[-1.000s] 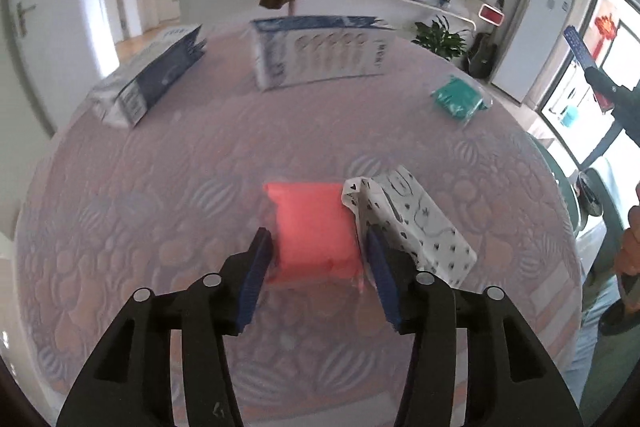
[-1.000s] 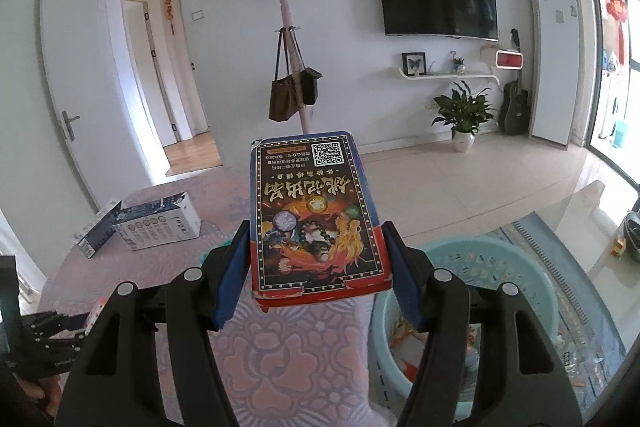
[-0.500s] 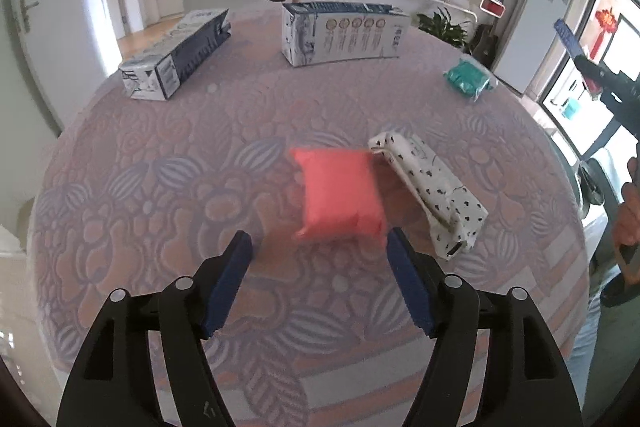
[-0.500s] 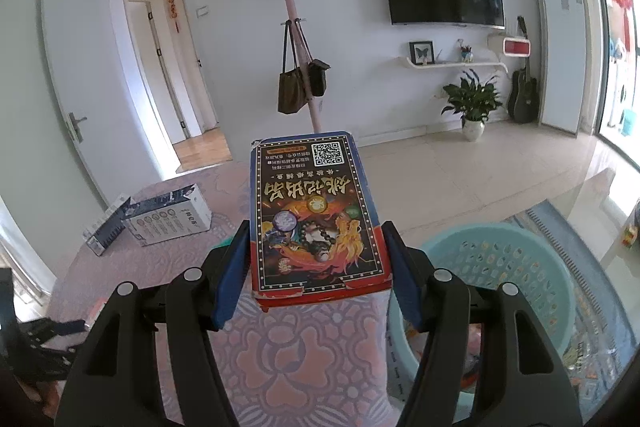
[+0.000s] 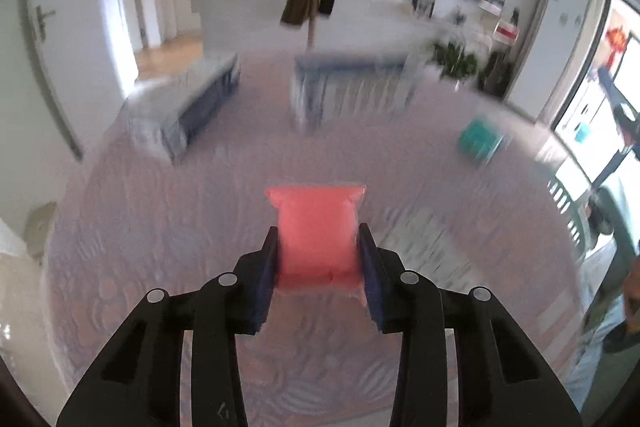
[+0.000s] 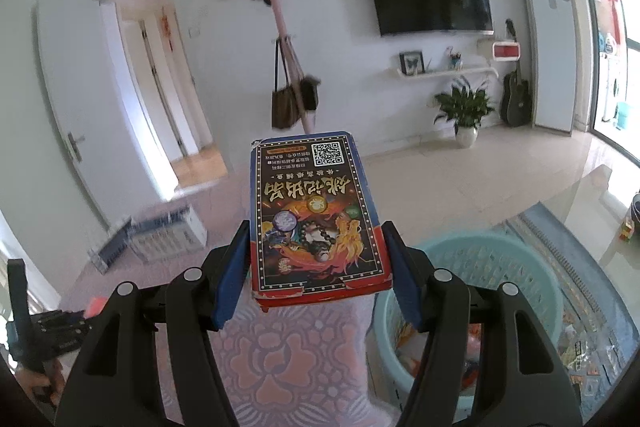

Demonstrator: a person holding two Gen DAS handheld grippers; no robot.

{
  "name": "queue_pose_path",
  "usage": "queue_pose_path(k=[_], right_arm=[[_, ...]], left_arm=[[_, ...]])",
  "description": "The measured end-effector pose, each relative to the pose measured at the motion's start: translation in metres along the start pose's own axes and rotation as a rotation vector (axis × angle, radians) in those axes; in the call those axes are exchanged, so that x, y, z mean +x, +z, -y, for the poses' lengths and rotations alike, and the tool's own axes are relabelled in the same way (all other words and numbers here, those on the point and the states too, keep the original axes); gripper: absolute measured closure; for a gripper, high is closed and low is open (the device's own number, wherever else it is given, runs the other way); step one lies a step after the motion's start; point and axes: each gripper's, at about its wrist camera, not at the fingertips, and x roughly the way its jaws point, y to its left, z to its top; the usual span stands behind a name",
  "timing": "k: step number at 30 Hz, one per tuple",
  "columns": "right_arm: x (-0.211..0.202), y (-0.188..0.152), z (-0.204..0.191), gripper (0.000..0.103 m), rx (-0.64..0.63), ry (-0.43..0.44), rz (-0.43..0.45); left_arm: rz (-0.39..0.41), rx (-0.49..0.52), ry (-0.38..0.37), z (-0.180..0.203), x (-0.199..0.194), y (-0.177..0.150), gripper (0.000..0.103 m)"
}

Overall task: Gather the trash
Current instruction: 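Carry the pink pouch and card box over the blue basket and open both tools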

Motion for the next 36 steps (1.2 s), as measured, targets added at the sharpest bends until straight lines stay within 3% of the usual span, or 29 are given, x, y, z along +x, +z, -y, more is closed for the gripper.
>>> queue_pose_path(k=[5, 10, 14, 18, 23, 28, 30, 36], right_arm=[[-0.020, 0.011, 0.024, 0.043, 0.041, -0.072, 0.054], [-0.021, 0.012, 0.060, 0.043, 0.140, -0.147, 0.029], [-0.008, 0.002, 0.097, 0.043, 0.232, -0.252, -0.067], [0.001, -0.012, 0.132, 0.043, 0.320, -0.275, -0.143], [0.016, -0.030, 0.164, 0.042, 0.391, -0.345, -0.254], [0.021, -0.039, 0.174, 0.042, 0.422, -0.367, -0.285], [0.023, -0.040, 0.175, 0.042, 0.427, -0.360, -0.292], [0.020, -0.038, 0.165, 0.040, 0.400, -0.351, -0.294]], left_arm=[[0.156, 0.069, -0.104, 0.047, -0.039, 0.047, 0.067], [0.197, 0.160, -0.235, 0.118, -0.038, 0.074, 0.066], [0.170, 0.211, -0.346, 0.176, -0.016, 0.084, 0.066], [0.089, 0.235, -0.432, 0.226, 0.016, 0.081, 0.066], [0.001, 0.217, -0.519, 0.260, 0.059, 0.074, 0.066], [-0.040, 0.210, -0.542, 0.280, 0.080, 0.065, 0.064], [-0.050, 0.203, -0.543, 0.288, 0.088, 0.066, 0.049], [-0.069, 0.210, -0.552, 0.295, 0.095, 0.065, 0.032]])
